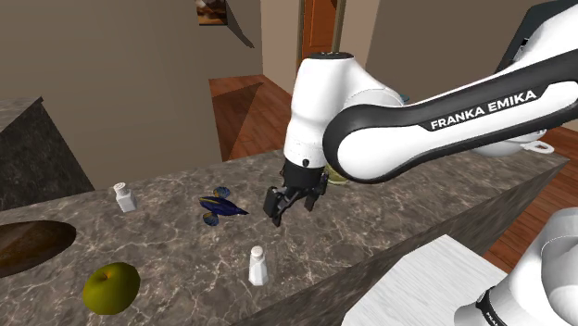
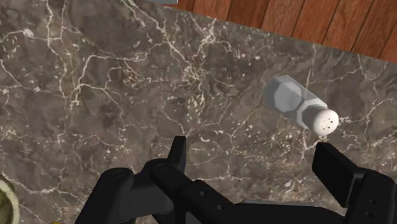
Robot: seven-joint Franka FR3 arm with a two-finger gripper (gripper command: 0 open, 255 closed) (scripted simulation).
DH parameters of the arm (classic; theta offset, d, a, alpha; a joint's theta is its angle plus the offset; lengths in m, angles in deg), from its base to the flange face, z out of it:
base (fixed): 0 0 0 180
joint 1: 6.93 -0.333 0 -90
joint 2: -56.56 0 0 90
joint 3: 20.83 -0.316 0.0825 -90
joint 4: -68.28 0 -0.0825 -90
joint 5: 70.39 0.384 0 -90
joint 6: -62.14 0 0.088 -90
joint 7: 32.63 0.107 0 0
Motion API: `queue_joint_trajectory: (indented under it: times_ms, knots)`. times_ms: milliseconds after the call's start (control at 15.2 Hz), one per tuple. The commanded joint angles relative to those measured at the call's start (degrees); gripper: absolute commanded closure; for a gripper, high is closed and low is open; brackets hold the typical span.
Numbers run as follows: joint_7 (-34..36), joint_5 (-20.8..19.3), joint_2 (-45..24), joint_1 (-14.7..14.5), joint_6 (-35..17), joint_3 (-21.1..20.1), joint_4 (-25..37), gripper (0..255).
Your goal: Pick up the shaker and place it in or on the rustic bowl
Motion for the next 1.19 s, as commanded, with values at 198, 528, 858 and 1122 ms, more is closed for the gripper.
queue_joint_trajectory:
  times_ms: [198, 528, 858, 1122]
  knots:
    - [8.3, -5.5, -10.6, -1.5, -4.2, -3.8, 6.3, 0]
    - [12.2, -9.3, -16.2, -2.9, -6.7, -4.5, 8.9, 0]
    - [13.7, -11.5, -19.4, -3.6, -10.5, -4.1, 7.9, 0]
    - [13.7, -11.5, -19.3, -3.6, -10.5, -4.1, 7.9, 0]
